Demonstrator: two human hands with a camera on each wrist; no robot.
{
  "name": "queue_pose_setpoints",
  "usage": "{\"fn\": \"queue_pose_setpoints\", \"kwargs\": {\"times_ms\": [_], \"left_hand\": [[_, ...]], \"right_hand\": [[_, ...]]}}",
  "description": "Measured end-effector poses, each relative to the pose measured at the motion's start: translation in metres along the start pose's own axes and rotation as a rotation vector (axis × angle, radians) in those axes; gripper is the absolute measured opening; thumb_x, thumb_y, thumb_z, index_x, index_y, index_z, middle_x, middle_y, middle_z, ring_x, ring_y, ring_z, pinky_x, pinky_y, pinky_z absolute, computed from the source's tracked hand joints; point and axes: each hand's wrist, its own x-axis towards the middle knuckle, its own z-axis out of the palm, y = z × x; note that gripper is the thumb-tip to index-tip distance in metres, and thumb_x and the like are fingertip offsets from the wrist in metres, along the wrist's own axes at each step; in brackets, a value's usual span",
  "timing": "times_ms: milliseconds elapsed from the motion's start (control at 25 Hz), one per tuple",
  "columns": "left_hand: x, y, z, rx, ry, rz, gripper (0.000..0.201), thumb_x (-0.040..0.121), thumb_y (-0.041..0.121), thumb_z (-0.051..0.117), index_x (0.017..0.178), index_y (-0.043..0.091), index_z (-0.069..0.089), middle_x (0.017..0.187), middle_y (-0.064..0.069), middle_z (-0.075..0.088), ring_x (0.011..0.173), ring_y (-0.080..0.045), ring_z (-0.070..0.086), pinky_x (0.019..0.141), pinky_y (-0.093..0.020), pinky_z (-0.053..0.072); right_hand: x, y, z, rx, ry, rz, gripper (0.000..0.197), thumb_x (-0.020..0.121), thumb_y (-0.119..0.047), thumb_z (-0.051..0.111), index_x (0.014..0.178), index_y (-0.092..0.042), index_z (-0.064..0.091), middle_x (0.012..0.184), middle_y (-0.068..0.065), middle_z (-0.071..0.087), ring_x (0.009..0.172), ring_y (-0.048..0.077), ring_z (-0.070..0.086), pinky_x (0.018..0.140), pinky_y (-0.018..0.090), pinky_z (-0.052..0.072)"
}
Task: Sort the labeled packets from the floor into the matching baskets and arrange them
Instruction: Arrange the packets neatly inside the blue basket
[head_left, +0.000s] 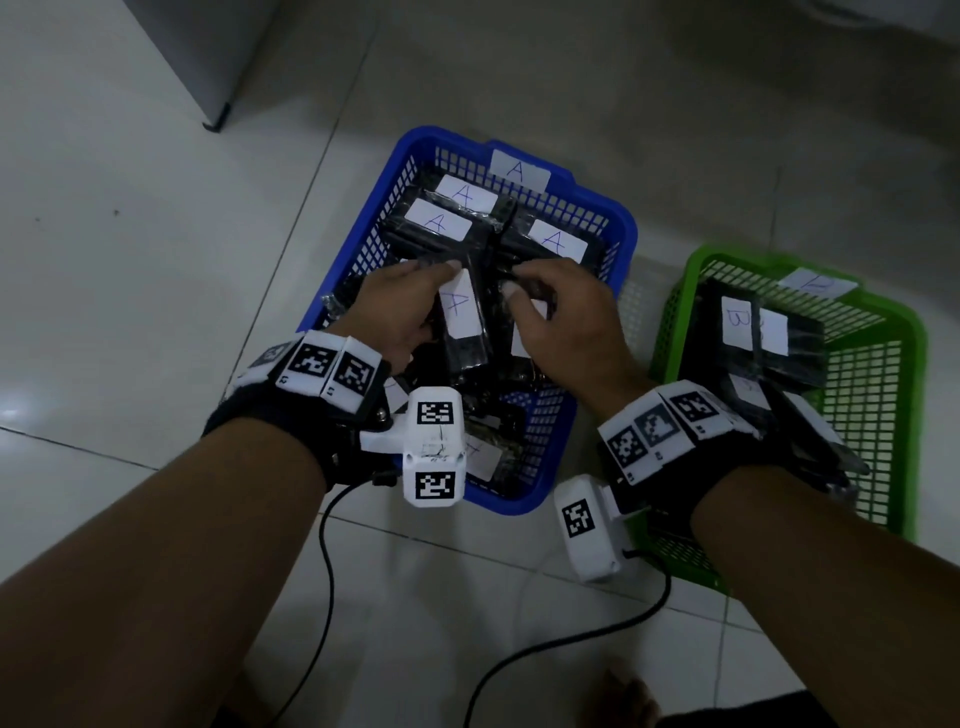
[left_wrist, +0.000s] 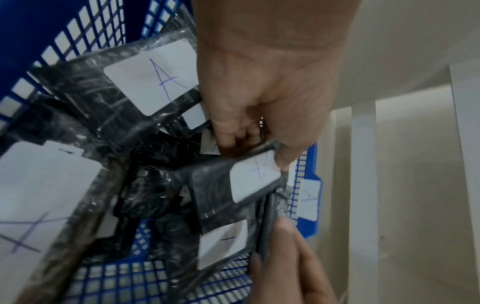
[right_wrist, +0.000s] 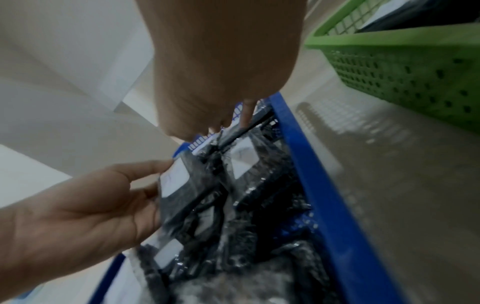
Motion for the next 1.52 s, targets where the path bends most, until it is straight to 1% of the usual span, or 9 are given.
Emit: {"fn": "queue_pose_setpoints", "kwargs": {"times_ms": [80, 200, 360, 480, 600, 680, 920, 1200, 1520], "left_hand": [[-0.004, 0.008, -0.003, -0.026, -0.043, 0.022, 0.017, 0.093, 0.021, 0.063, 0.101, 0.008, 0.07, 0.094, -0.01, 0.074, 0.075, -0.019, 0.071, 0.068, -0.031, 0.06], [-0.009, 0.019, -0.015, 0.176, 0.038, 0.212, 0.023, 0.091, 0.028, 0.066, 0.097, 0.008, 0.073, 0.095, -0.013, 0.075, 0.086, -0.026, 0.073, 0.083, -0.039, 0.06], [-0.018, 0.016, -0.053, 0.939, 0.232, 0.651, 0.022, 0.089, 0.022, 0.063, 0.106, 0.014, 0.074, 0.1, -0.003, 0.074, 0.091, -0.016, 0.068, 0.08, -0.023, 0.051], [-0.023, 0.004, -0.075, 1.26, 0.132, 0.744, 0.015, 0.081, 0.012, 0.066, 0.094, 0.011, 0.076, 0.091, -0.011, 0.072, 0.083, -0.027, 0.065, 0.073, -0.035, 0.053], [-0.023, -0.002, -0.082, 1.328, 0.126, 0.728, 0.018, 0.076, 0.017, 0.074, 0.091, 0.007, 0.073, 0.092, -0.013, 0.068, 0.085, -0.029, 0.06, 0.072, -0.04, 0.052], [-0.022, -0.003, -0.081, 1.322, 0.114, 0.704, 0.03, 0.073, 0.026, 0.081, 0.099, 0.013, 0.073, 0.096, -0.01, 0.067, 0.091, -0.028, 0.059, 0.075, -0.04, 0.051], [-0.007, -0.003, -0.068, 1.638, 0.13, 0.553, 0.058, 0.074, 0.049, 0.074, 0.123, 0.02, 0.061, 0.111, -0.008, 0.066, 0.107, -0.03, 0.049, 0.084, -0.039, 0.048], [0.006, 0.004, -0.054, 1.598, 0.026, 0.39, 0.072, 0.067, 0.039, 0.085, 0.128, 0.013, 0.058, 0.128, -0.018, 0.049, 0.12, -0.036, 0.046, 0.096, -0.047, 0.048], [0.006, 0.017, -0.054, 1.302, -0.019, 0.344, 0.065, 0.066, 0.021, 0.087, 0.126, 0.011, 0.063, 0.121, -0.009, 0.064, 0.115, -0.025, 0.055, 0.09, -0.027, 0.045]], "right_hand": [[0.006, -0.015, 0.003, 0.272, -0.091, 0.166, 0.03, 0.086, -0.034, 0.071, 0.113, -0.022, 0.065, 0.099, -0.004, 0.072, 0.089, 0.004, 0.068, 0.081, 0.021, 0.056], [0.013, -0.027, 0.014, 0.46, -0.156, 0.246, 0.023, 0.088, -0.018, 0.071, 0.111, -0.019, 0.065, 0.09, 0.002, 0.073, 0.082, 0.012, 0.071, 0.075, 0.026, 0.059], [0.017, -0.019, 0.026, 0.221, -0.016, 0.148, 0.029, 0.092, -0.019, 0.063, 0.121, -0.013, 0.064, 0.098, -0.006, 0.068, 0.084, 0.002, 0.063, 0.077, 0.019, 0.053], [0.017, -0.023, 0.035, 0.061, -0.057, 0.062, 0.037, 0.093, -0.02, 0.059, 0.13, -0.014, 0.059, 0.111, 0.001, 0.063, 0.1, 0.011, 0.061, 0.091, 0.029, 0.052], [0.023, -0.03, 0.046, 0.053, -0.068, 0.054, 0.022, 0.09, -0.019, 0.063, 0.112, -0.02, 0.06, 0.103, -0.007, 0.064, 0.094, 0.012, 0.064, 0.084, 0.036, 0.056], [0.027, -0.031, 0.051, 0.028, -0.075, 0.057, 0.017, 0.09, -0.021, 0.062, 0.108, -0.022, 0.063, 0.102, -0.007, 0.068, 0.094, 0.011, 0.065, 0.084, 0.037, 0.057], [0.024, -0.026, 0.048, 0.03, 0.135, -0.039, 0.014, 0.085, -0.015, 0.06, 0.096, -0.018, 0.067, 0.099, -0.001, 0.063, 0.087, 0.007, 0.059, 0.078, 0.025, 0.053], [0.021, -0.01, 0.036, 0.087, 0.168, -0.106, 0.013, 0.082, -0.006, 0.06, 0.087, -0.009, 0.071, 0.09, 0.003, 0.063, 0.08, 0.006, 0.058, 0.073, 0.005, 0.044], [0.016, -0.004, 0.017, 0.119, 0.222, -0.061, 0.017, 0.083, -0.007, 0.058, 0.091, -0.01, 0.072, 0.088, -0.003, 0.065, 0.079, 0.0, 0.06, 0.074, 0.005, 0.045]]}}
